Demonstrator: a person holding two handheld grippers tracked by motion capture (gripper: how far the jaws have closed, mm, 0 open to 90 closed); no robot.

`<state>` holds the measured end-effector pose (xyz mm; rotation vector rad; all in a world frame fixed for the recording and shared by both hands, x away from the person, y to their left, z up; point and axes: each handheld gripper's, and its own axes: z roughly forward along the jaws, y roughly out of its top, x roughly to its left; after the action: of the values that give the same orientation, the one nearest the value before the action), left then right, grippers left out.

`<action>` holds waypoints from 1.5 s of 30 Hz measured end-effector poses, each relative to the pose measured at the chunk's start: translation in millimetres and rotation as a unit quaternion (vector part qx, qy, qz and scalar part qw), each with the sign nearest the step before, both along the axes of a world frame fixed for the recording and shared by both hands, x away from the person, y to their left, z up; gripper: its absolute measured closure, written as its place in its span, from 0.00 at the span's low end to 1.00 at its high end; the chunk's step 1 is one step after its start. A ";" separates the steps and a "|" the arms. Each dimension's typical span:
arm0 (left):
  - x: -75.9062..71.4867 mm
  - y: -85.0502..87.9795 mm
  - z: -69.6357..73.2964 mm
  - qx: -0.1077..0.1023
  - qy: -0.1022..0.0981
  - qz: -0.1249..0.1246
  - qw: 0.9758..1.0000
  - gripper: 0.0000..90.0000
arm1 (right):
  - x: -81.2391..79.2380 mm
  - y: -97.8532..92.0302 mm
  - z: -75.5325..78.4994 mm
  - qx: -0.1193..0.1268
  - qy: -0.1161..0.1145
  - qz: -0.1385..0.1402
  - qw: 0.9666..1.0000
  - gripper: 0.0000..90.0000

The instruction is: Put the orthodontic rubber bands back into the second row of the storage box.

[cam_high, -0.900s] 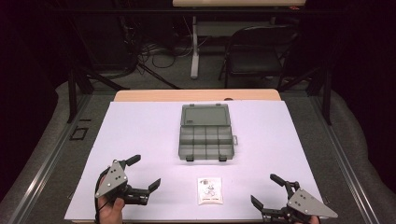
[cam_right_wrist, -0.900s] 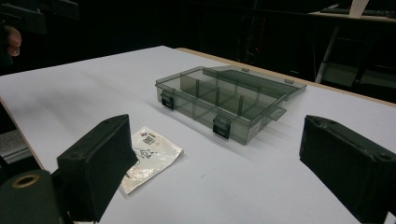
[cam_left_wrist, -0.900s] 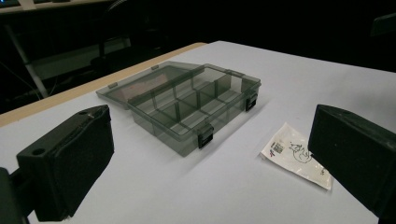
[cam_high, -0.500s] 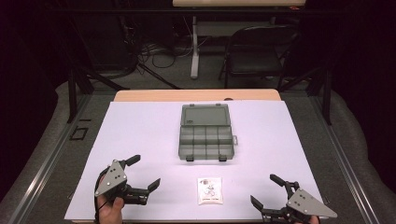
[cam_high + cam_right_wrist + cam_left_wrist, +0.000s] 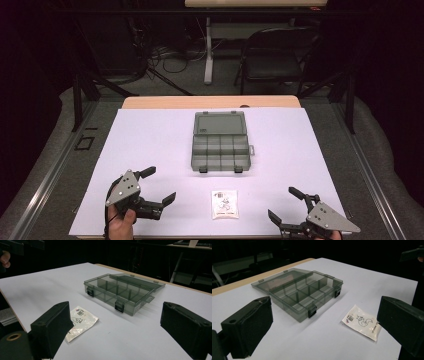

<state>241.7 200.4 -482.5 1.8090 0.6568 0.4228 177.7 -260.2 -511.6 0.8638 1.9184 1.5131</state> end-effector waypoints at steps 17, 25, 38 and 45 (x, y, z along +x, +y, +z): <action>22.9 -20.3 5.8 0.031 0.058 -0.004 0.998 0.01 | 1.0 1.2 -1.4 -0.001 0.003 -0.001 1.000 0.10; 35.6 -39.5 12.5 0.045 0.062 -0.018 0.997 0.01 | 0.7 0.4 -1.0 -0.001 0.005 0.000 1.000 0.10; 48.0 -69.3 17.8 0.066 0.067 -0.035 0.995 0.01 | 0.6 0.1 -0.8 -0.001 0.006 0.001 1.000 0.10; 55.0 -81.1 16.1 0.069 0.080 -0.045 0.993 0.01 | 1.0 -0.4 -1.0 -0.003 0.006 0.001 1.000 0.10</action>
<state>296.8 119.3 -466.5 2.0112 0.6674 0.2700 178.7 -260.5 -512.6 0.8717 1.9314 1.5065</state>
